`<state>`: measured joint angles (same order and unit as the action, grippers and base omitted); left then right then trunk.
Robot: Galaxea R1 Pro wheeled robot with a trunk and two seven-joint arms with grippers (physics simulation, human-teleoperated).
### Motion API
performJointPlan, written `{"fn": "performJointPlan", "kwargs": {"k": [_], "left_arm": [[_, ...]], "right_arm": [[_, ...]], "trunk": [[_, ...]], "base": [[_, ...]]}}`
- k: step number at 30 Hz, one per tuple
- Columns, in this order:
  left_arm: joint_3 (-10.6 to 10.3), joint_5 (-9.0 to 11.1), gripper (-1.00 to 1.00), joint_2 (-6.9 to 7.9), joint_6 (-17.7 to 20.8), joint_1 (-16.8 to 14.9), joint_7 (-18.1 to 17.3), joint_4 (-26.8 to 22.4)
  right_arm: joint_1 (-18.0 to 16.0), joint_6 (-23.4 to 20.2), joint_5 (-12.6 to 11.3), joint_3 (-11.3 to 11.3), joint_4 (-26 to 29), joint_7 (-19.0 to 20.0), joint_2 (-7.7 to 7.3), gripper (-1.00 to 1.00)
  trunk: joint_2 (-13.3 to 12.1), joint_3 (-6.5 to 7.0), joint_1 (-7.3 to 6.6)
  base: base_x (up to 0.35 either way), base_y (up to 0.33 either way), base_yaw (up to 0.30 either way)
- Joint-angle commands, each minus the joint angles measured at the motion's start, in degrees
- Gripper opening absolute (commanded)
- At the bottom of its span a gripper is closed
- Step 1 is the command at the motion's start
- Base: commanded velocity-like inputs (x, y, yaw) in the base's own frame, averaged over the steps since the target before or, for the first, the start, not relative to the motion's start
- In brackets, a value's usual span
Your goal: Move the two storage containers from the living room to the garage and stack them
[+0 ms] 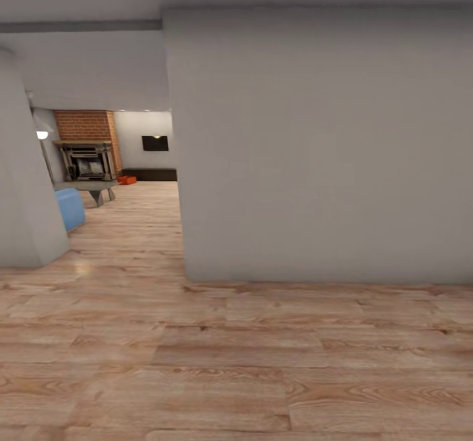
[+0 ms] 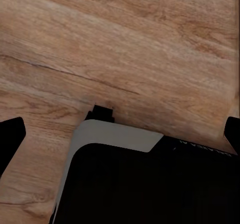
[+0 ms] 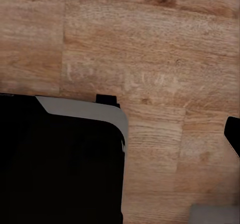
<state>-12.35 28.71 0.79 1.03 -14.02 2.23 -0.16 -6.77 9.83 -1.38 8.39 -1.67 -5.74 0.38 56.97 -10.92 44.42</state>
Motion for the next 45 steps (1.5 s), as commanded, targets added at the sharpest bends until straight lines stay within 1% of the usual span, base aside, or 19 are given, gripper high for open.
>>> {"fn": "performJointPlan", "kwargs": {"k": [1,13,27,35,45], "left_arm": [[-0.5,0.5,1.00,0.00,0.1,0.0,0.1,0.0],[-0.5,0.4,1.00,0.00,0.0,0.0,0.1,0.0],[-0.5,0.4,1.00,0.00,-0.1,0.0,0.1,0.0],[-0.5,0.4,1.00,0.00,-0.2,0.0,0.1,0.0],[-0.5,0.4,1.00,0.00,-0.2,0.0,0.1,0.0]], "right_arm": [[-0.1,0.3,-0.1,0.4,-0.2,-0.2,0.02,1.00],[-0.1,0.5,0.2,0.7,-0.2,0.0,-0.38,1.00],[-0.1,0.8,0.3,0.6,-0.2,-0.1,-0.48,1.00],[-0.1,1.0,-0.4,0.1,-0.2,-0.1,-0.47,1.00],[-0.1,1.0,-0.2,0.2,-0.2,-0.1,-0.38,1.00]], "trunk": [[0.0,-0.08,0.04],[0.0,-0.08,0.04],[0.0,-0.08,0.04],[0.0,-0.08,0.04],[0.0,-0.08,0.04]], "base": [[0.323,0.000,0.000],[0.323,0.000,0.030],[0.323,0.000,0.284],[0.323,0.000,0.300],[0.323,0.000,0.300]]}}
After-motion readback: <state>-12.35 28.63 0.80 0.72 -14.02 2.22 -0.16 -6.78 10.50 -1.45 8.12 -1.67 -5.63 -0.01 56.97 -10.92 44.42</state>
